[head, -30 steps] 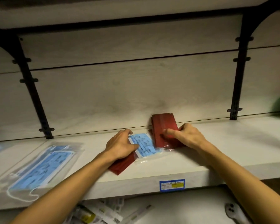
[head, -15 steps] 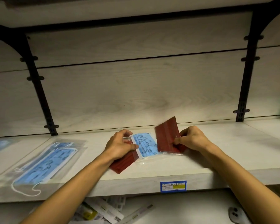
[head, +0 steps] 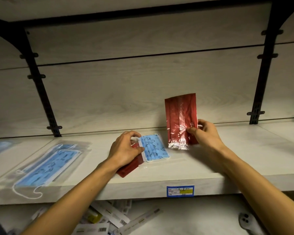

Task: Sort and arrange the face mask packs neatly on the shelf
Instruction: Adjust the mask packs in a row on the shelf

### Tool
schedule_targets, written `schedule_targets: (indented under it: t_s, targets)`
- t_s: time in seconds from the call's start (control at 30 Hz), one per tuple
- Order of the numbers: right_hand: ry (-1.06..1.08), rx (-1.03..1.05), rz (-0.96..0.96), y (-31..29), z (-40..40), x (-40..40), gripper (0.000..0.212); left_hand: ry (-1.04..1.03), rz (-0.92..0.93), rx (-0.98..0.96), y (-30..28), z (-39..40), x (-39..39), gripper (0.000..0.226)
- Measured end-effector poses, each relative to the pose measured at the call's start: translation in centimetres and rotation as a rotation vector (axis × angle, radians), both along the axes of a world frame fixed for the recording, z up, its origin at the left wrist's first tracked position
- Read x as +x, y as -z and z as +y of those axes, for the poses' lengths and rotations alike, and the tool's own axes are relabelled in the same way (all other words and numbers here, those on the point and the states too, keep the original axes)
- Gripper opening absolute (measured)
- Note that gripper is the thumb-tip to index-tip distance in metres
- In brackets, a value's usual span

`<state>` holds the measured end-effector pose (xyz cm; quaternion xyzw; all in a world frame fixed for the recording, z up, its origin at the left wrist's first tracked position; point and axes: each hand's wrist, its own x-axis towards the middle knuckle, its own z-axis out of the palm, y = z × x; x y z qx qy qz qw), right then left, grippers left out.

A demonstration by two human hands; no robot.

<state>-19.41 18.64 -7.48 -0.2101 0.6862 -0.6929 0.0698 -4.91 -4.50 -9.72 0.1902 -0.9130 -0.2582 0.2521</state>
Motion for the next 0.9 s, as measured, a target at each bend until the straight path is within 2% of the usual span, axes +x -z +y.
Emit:
schedule_targets:
  t_s: [0.2, 0.37, 0.63, 0.77, 0.9]
  targets:
    - [-0.032, -0.090, -0.004, -1.1, -0.8, 2.1, 0.031, -0.022, -0.091, -0.016, -1.8, -1.4, 3.2, 0.047]
    - [-0.175, -0.141, -0.021, -0.9, -4.5, 6.9, 0.025, 0.048, 0.080, 0.274, -2.4, -3.4, 8.2, 0.030]
    - [-0.242, -0.134, -0.022, -1.0, -12.8, 18.0, 0.027, 0.011, 0.301, 0.247, -3.4, -9.2, 20.2, 0.015]
    - [-0.324, -0.142, -0.027, -0.4, -17.7, 25.5, 0.027, 0.072, 0.370, 0.331, -3.3, -11.6, 27.7, 0.016]
    - [-0.416, -0.133, 0.072, 0.9, -23.9, 34.9, 0.028, 0.059, 0.395, 0.423, -2.7, -15.2, 36.0, 0.021]
